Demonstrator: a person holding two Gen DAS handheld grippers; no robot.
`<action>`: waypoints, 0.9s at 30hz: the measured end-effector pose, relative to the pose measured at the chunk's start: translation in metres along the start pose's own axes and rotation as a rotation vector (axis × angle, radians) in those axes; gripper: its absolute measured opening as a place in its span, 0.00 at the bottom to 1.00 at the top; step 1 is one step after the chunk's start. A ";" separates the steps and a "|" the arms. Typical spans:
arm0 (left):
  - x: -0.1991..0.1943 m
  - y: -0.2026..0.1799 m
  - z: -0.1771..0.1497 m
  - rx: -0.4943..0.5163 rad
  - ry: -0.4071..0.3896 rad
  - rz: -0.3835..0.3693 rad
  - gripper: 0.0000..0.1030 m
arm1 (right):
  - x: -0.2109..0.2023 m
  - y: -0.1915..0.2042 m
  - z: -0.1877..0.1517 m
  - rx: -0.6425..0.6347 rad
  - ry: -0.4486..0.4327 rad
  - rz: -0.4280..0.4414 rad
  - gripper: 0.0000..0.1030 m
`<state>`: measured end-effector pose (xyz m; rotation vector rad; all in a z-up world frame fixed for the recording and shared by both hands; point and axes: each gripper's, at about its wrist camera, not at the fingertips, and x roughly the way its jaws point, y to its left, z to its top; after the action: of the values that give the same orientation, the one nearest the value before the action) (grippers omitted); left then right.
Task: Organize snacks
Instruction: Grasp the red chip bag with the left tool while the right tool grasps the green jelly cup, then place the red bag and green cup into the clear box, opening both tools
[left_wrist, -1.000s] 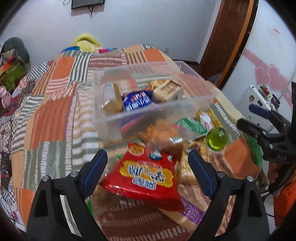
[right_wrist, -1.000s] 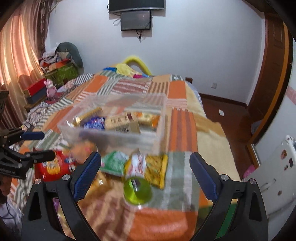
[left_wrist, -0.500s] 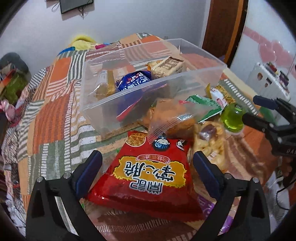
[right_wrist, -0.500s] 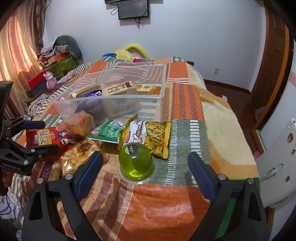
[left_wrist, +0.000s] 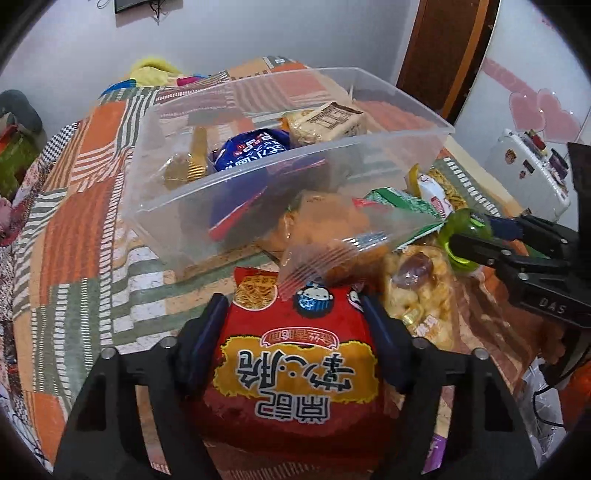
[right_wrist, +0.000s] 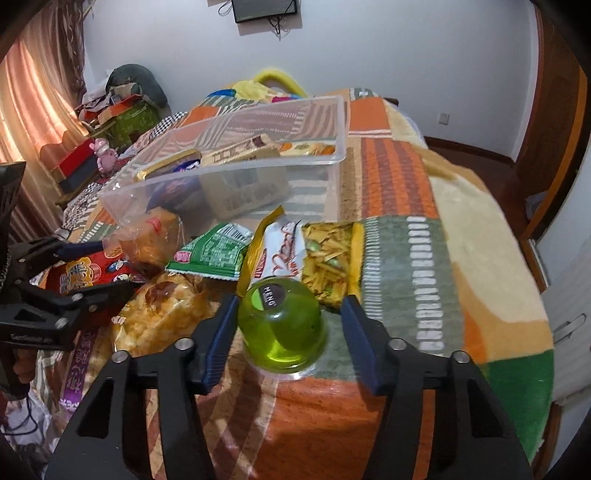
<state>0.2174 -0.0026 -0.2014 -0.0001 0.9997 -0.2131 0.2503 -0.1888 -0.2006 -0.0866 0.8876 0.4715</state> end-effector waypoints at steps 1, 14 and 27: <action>-0.002 -0.001 -0.001 0.004 -0.003 -0.001 0.65 | -0.001 0.001 0.000 0.001 -0.006 -0.004 0.44; -0.050 0.000 -0.010 -0.031 -0.081 0.000 0.63 | -0.028 0.004 0.003 -0.017 -0.073 -0.011 0.42; -0.106 -0.008 0.022 -0.022 -0.273 0.012 0.63 | -0.054 0.009 0.035 -0.023 -0.212 0.002 0.42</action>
<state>0.1786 0.0062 -0.1000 -0.0424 0.7304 -0.1850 0.2429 -0.1905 -0.1362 -0.0554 0.6745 0.4833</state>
